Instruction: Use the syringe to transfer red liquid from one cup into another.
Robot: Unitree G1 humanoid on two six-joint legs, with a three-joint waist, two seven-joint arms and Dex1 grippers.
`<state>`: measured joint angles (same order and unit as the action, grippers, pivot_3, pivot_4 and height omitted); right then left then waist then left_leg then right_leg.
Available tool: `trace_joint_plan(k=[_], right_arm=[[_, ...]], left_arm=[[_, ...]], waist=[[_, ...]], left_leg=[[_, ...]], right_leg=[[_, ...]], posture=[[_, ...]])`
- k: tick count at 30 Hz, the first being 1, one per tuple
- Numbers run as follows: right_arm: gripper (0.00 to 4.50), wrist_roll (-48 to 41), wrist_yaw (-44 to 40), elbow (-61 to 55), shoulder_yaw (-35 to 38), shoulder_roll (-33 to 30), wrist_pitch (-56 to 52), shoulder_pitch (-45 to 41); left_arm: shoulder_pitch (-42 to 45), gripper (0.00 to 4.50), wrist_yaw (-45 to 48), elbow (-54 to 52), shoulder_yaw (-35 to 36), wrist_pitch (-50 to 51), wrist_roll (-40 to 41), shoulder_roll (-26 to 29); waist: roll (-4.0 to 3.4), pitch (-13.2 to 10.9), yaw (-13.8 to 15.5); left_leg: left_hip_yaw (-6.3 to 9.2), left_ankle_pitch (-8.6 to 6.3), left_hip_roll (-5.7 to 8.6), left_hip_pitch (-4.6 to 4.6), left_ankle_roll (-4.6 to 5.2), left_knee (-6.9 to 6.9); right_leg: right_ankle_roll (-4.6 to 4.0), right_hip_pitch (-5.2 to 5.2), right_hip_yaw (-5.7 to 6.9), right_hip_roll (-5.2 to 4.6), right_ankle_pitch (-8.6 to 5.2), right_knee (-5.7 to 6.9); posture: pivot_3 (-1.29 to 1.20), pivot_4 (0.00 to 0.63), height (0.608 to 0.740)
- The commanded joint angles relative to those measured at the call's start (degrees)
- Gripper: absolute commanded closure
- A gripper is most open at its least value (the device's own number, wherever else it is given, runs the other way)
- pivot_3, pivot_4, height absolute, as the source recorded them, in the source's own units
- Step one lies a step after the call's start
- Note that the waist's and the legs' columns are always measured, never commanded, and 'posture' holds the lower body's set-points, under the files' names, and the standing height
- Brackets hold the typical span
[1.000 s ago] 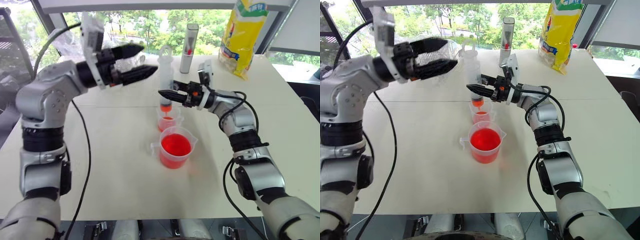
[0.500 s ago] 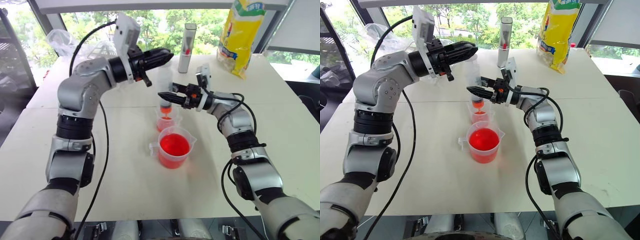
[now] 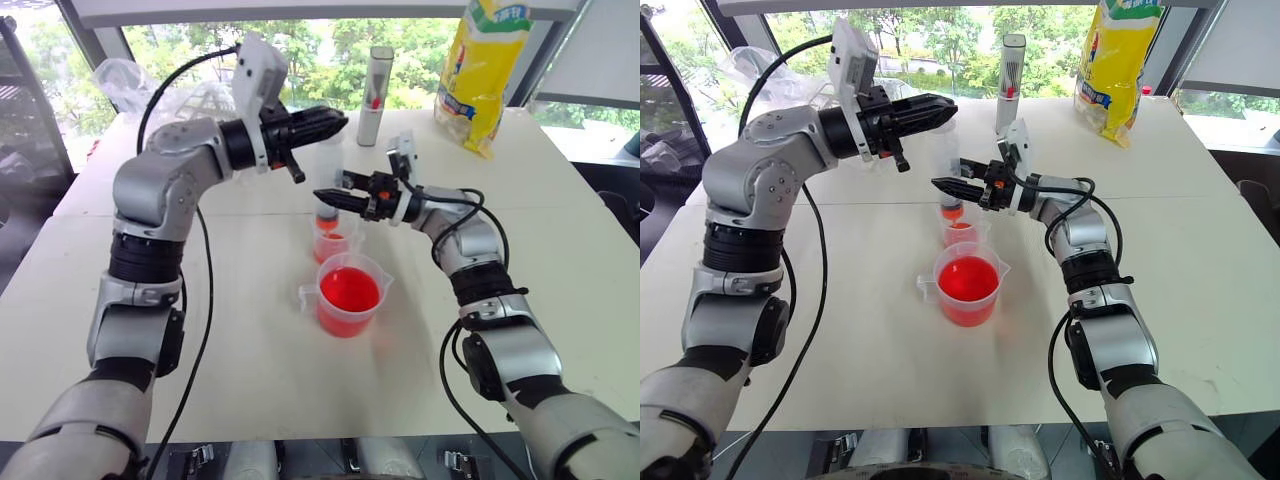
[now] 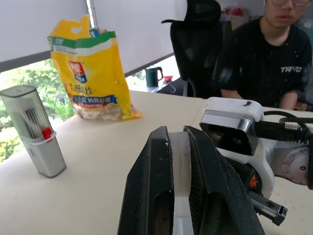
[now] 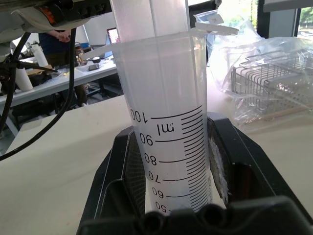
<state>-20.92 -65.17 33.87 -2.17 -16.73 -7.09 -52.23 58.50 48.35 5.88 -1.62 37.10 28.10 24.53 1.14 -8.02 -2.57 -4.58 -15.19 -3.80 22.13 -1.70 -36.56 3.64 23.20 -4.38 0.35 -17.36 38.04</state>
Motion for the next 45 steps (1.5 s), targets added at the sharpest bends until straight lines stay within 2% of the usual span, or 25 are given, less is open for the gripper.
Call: trace_joint_plan(k=[1,25,44,45], right_arm=[[3.09,-1.23,0.15,-2.15,2.46,-0.32,0.7,-3.11],[3.09,-4.0,1.46,-8.61,5.61,-3.03,-4.24,-3.21],[3.09,-3.73,1.33,-8.86,5.15,-3.15,-4.37,-2.94],[3.09,-3.75,1.27,-8.95,5.1,-3.16,-4.44,-2.87]], left_arm=[[-1.07,4.47,0.27,-0.68,-1.74,0.14,-1.61,0.16],[-4.26,4.47,-0.21,0.75,-3.27,-1.9,-3.54,-2.38],[-3.28,4.47,-1.01,0.28,-2.36,-0.84,-2.92,-2.47],[-3.15,4.05,-0.86,0.14,-2.12,-0.69,-2.61,-2.4]], waist=[[0.0,0.0,-0.03],[0.0,0.0,-0.01],[0.0,0.0,-0.01],[0.0,0.0,-0.01]], left_leg=[[0.0,0.0,0.0,0.0,0.0,0.0],[0.0,0.0,0.0,0.0,0.0,0.01],[0.0,0.0,0.0,0.0,0.0,0.01],[0.0,0.0,0.0,0.0,0.0,0.01]], right_leg=[[0.0,0.0,0.0,0.0,0.0,0.0],[0.0,0.0,0.0,0.0,0.0,-0.01],[0.0,0.0,-0.01,0.0,0.0,-0.01],[0.0,0.0,-0.01,0.0,0.0,-0.01]], posture=[[0.0,0.15,0.74],[0.0,0.15,0.74],[0.0,0.15,0.74],[0.0,0.15,0.74]])
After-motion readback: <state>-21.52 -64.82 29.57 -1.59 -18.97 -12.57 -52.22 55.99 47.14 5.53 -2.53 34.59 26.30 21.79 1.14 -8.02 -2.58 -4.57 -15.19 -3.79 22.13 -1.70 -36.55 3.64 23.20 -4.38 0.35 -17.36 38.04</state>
